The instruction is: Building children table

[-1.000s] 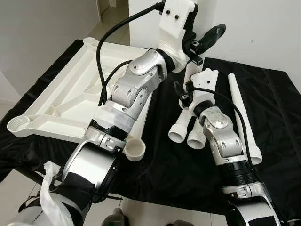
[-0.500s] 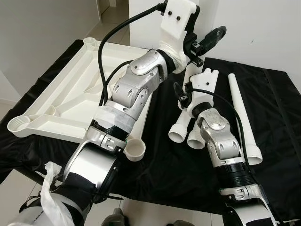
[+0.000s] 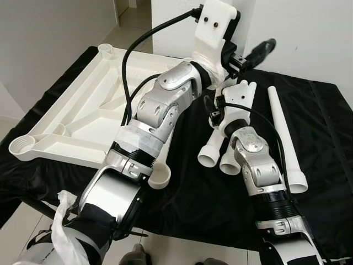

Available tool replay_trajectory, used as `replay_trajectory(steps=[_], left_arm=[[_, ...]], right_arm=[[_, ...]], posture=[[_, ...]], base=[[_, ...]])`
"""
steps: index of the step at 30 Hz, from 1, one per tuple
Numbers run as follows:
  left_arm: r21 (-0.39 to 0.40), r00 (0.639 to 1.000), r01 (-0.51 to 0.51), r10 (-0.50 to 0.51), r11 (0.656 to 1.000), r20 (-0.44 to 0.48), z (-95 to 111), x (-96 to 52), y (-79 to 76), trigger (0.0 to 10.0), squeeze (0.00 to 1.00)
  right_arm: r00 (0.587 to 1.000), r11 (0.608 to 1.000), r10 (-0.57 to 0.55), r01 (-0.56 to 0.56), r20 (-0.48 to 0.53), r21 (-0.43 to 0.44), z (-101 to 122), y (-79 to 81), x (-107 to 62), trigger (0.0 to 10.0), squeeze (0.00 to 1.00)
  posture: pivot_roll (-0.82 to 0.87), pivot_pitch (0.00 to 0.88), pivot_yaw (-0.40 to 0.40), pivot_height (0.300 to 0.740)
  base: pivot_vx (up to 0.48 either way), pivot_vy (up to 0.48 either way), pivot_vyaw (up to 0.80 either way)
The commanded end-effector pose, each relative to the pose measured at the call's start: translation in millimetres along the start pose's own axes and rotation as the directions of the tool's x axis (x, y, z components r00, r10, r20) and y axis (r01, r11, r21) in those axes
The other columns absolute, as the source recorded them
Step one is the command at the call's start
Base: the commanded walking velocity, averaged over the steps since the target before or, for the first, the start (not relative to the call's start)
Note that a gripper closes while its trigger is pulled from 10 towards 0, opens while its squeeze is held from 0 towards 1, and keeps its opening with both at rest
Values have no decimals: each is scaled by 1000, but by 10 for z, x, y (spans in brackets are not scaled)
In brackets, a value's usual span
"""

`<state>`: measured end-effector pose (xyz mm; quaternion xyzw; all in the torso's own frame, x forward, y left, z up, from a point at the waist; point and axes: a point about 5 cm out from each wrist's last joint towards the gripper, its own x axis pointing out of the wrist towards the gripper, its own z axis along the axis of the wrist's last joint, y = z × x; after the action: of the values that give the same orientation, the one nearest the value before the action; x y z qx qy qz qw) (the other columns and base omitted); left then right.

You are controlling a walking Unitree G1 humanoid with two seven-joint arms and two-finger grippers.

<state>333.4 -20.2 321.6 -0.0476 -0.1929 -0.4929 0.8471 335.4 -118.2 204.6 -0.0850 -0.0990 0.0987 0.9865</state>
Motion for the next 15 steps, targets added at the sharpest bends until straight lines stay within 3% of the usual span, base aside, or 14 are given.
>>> replay_trajectory(steps=[1, 12, 15], left_arm=[[0, 993, 116, -116, 993, -3, 12, -21, -66, 10000, 0], [-72, 992, 120, -118, 990, 34, 151, -212, 185, 10000, 0], [-77, 997, 80, -78, 994, 29, 186, -336, 341, 10000, 0]], right_arm=[[1000, 1000, -21, 21, 23, 16, 71, -19, 15, 10000, 0], [989, 984, -146, 143, 18, 105, 44, -171, -39, 10000, 0], [977, 967, -214, 210, 16, 147, 26, -288, -94, 10000, 0]], posture=[[30, 0, -1, 740], [33, 0, 4, 740], [38, 0, 2, 740]], base=[[0, 0, 0], [0, 0, 0], [0, 0, 0]])
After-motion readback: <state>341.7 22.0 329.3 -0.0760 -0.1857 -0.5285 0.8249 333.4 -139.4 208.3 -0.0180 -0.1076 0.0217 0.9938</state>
